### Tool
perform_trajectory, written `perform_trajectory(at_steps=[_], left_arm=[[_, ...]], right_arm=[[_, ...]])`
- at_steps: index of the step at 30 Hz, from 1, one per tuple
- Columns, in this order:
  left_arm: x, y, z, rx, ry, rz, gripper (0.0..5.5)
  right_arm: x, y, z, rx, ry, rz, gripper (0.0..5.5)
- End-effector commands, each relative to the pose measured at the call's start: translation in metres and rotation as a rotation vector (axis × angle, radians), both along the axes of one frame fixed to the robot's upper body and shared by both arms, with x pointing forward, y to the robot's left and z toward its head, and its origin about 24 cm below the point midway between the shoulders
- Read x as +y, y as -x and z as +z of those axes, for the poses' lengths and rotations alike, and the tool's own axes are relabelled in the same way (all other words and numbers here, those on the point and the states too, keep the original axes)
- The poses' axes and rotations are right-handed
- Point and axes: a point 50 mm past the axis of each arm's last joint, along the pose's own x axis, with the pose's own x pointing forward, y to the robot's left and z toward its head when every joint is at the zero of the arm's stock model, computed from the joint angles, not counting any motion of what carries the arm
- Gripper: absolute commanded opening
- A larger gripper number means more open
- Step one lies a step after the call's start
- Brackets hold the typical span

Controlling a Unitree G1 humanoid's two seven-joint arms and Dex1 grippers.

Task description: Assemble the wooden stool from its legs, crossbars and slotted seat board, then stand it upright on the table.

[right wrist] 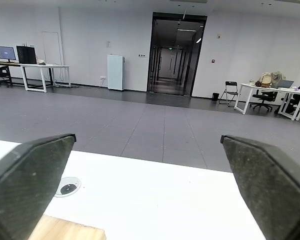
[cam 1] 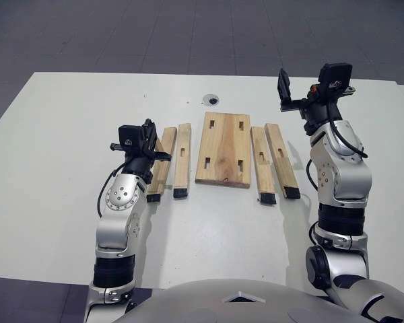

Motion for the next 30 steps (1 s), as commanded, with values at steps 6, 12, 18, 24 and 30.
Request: perform_trajectory(at_steps=[6,12,18,24,30], left_arm=[[0.013,0.039,-0.083,0.443,-0.099,0.028,0.43],[0.012,0.029,-0.074,0.381,-0.095,0.039,1.24],[0.013,0.022,-0.068,0.343,-0.082,0.059,2.21],[0.021,0.014,-0.052,0.282,-0.094,0.065,3.22],[0.03,0.0,-0.013,0.15,-0.092,0.033,4.02]], right_arm=[[0.004,-0.003,0.005,-0.016,0.007,0.018,5.4],[0.004,-0.005,0.006,-0.021,0.01,0.024,5.4],[0.004,-0.007,0.007,-0.028,0.012,0.024,5.4],[0.002,-0.007,0.006,-0.031,0.01,0.015,5.4],[0.0,-0.005,0.005,-0.031,0.006,0.005,5.4]])
